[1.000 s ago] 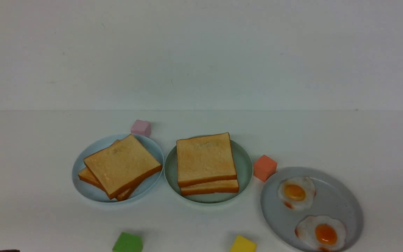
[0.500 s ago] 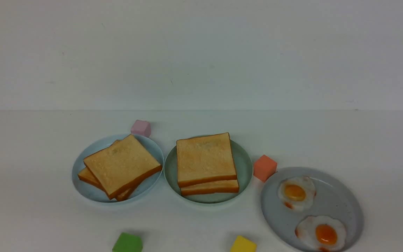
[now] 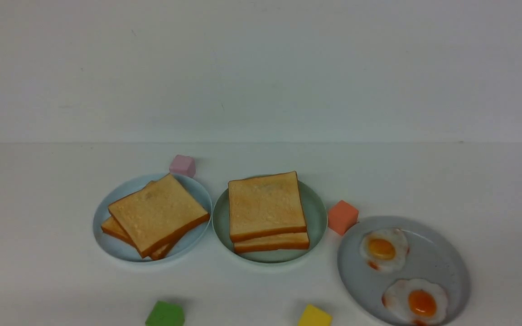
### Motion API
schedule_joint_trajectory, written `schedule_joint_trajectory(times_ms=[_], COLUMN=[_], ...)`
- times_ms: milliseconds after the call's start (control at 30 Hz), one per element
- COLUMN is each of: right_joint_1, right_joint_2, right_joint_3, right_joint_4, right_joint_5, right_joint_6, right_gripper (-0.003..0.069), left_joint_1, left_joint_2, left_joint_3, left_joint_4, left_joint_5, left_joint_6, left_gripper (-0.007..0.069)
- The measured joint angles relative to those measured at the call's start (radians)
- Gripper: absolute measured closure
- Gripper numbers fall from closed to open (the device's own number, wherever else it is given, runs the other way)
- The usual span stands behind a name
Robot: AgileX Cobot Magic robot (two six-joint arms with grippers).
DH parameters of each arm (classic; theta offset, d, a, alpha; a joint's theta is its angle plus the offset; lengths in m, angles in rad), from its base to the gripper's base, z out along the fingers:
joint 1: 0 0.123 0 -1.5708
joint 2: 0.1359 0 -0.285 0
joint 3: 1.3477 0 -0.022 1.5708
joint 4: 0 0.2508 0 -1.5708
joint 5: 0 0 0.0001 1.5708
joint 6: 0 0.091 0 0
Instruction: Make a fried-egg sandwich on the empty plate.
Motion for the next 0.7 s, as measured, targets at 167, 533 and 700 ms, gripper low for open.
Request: schedule_joint_trajectory(times_ms=[167, 533, 700], right_joint_1=[0.0, 0.0, 0.0], right_joint_2=[-0.001, -0.001, -0.001], right_joint_3=[0.0, 0.0, 0.0], right_joint_4=[0.0, 0.0, 0.0], right_joint_5=[-0.001, -0.001, -0.001], right_joint_6=[0.0, 0.0, 0.0], right_gripper=[0.0649, 0.0638, 0.0634], left_joint_1=[0.0, 0.0, 0.0], left_joint_2=[0.0, 0.0, 0.0], left_joint_3=[0.0, 0.0, 0.0], left_joint_4=[0.0, 0.0, 0.0], left_joint_5=[-0.001, -0.001, -0.001], left_joint_6=[0.0, 0.001, 0.001], left_gripper=[0.0606, 0.06, 0.0596])
